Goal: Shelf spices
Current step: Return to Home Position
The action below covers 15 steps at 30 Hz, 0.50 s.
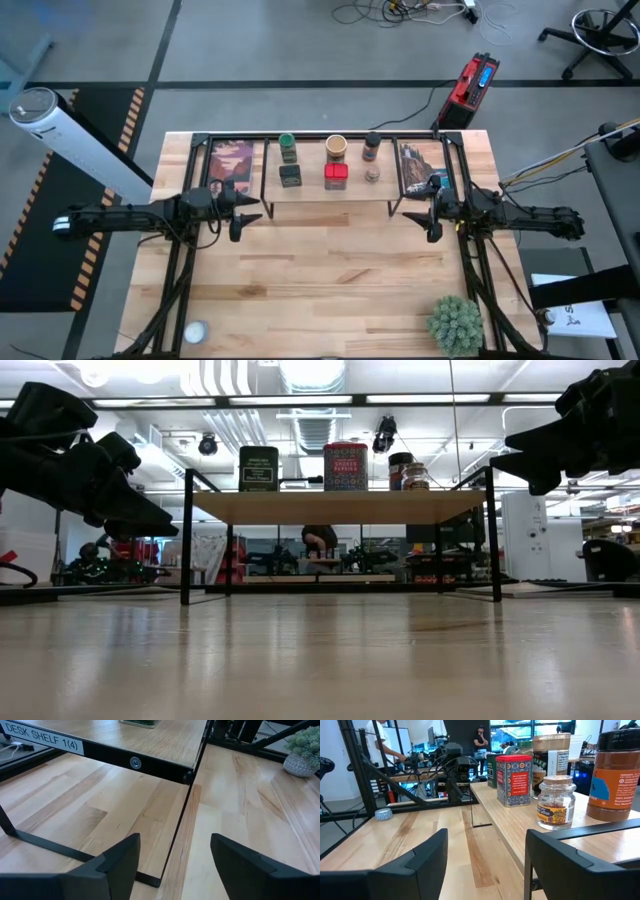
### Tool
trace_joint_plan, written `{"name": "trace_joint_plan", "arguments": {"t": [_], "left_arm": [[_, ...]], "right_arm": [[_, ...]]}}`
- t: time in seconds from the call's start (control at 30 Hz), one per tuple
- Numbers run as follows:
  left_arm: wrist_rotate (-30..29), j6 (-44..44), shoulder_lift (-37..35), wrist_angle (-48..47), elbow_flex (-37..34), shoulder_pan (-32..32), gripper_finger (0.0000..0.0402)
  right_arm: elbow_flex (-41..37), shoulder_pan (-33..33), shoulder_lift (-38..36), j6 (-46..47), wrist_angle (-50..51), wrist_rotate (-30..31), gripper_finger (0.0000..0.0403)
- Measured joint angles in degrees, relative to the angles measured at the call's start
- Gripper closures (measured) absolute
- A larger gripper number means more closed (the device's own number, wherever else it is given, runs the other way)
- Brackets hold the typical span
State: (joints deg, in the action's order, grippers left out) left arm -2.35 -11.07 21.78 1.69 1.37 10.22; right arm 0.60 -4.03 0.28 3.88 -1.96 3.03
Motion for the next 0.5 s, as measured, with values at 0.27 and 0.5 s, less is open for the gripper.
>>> {"name": "trace_joint_plan", "arguments": {"t": [0.27,0.5], "left_arm": [[0.0,0.02,0.0,0.0,0.0,0.0,0.0161],[-0.01,0.0,0.0,0.0,0.0,0.01,0.0167]], "right_arm": [[0.0,-0.02,0.04,0.13,0.07,0.04,0.0171],[0.0,-0.02,0.06,0.02,0.08,0.04,0.0178]]}}
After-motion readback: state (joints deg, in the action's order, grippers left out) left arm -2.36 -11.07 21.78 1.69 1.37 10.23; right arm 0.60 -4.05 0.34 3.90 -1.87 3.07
